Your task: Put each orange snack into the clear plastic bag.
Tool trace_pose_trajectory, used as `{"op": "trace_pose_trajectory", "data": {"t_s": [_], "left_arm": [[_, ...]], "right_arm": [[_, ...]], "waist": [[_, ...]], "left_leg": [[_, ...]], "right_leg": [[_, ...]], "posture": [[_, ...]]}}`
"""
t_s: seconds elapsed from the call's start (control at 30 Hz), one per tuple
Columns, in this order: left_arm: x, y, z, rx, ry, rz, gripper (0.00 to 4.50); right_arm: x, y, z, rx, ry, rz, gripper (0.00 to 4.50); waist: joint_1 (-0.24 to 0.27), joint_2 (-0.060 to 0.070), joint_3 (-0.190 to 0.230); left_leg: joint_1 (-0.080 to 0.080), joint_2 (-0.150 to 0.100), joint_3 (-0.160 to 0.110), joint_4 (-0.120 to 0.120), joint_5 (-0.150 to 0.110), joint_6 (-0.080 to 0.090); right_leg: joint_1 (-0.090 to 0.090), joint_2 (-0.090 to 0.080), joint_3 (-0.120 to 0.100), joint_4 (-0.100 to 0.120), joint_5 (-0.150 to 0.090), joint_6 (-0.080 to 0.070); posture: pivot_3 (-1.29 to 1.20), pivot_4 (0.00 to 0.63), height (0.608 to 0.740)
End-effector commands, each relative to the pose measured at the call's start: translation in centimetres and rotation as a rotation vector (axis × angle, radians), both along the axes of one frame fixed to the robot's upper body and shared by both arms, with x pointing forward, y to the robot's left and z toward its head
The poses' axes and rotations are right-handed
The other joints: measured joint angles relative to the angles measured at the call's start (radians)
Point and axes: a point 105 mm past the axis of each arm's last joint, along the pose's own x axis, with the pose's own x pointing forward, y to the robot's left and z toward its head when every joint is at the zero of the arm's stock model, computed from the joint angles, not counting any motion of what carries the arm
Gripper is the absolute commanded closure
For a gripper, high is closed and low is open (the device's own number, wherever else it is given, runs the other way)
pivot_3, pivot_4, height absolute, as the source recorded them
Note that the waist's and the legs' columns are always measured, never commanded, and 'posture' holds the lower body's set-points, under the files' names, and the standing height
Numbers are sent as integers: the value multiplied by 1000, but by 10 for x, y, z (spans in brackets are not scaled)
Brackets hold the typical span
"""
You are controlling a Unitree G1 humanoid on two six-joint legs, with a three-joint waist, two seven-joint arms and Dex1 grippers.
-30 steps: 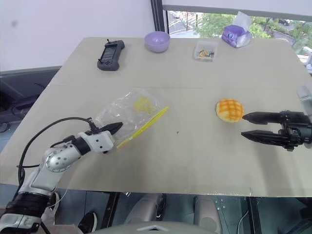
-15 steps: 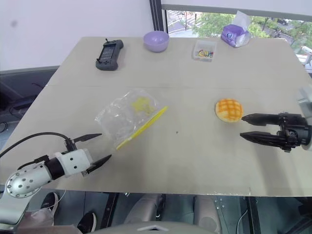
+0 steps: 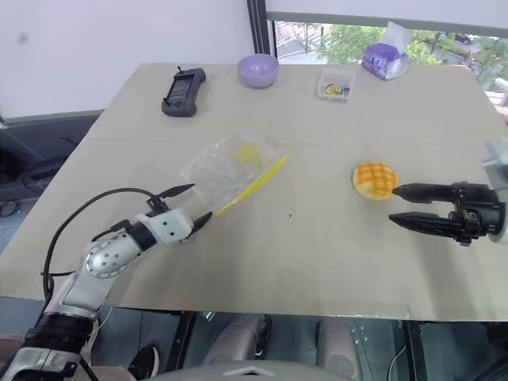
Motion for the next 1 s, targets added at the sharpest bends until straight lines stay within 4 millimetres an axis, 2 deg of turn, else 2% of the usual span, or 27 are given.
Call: {"op": "trace_pose_trajectory", "data": {"t_s": [0.03, 0.23, 0.27, 0.43, 0.6, 0.87, 1.0], "left_arm": [[-5, 9, -32, 62, 110, 24, 1276], [1, 5, -25, 67, 86, 7, 4247], [2, 3, -21, 58, 68, 5, 4469], [3, 7, 6, -48, -27, 40, 4469], [0, 19, 31, -111, -91, 64, 4469], [-1, 11, 49, -112, -142, 22, 4469], [-3, 13, 41, -57, -123, 22, 4469]], "right_arm": [[-4, 1, 10, -7, -50, 4, 1565], [-3, 1, 10, -4, -53, -3, 1565], [-3, 1, 9, -5, -53, -4, 1565], [-2, 2, 9, -2, -58, -5, 1565], [-1, 2, 7, 1, -61, -8, 1565], [3, 5, 6, 8, -67, -3, 1565], [3, 7, 5, 13, -67, 1, 1565]], "waist": [[-2, 1, 0], [-5, 5, -4], [-5, 6, -5], [-7, 7, -5], [-12, 0, -1], [-10, -7, 3], [-10, -8, 4]], "left_leg": [[0, 0, 0, 0, 0, 0], [0, 0, 0, 0, 0, 0], [0, 0, 0, 0, 0, 0], [0, 0, 0, 0, 0, 0], [-1, 0, 0, 0, 0, 0], [-3, 0, -1, 0, 0, 0], [-3, 0, -1, 0, 0, 0]], "right_leg": [[0, 0, 0, 0, 0, 0], [0, 0, 0, 0, 0, 0], [0, 0, 0, 0, 0, 0], [0, 0, 0, 0, 0, 0], [-1, 0, 0, -1, 0, 0], [-2, 0, 0, -2, 0, 0], [-2, 0, 0, -2, 0, 0]], "posture": [[0, 150, 740], [0, 150, 740], [0, 150, 740], [0, 150, 740], [0, 150, 740], [0, 150, 740], [0, 150, 740]]}}
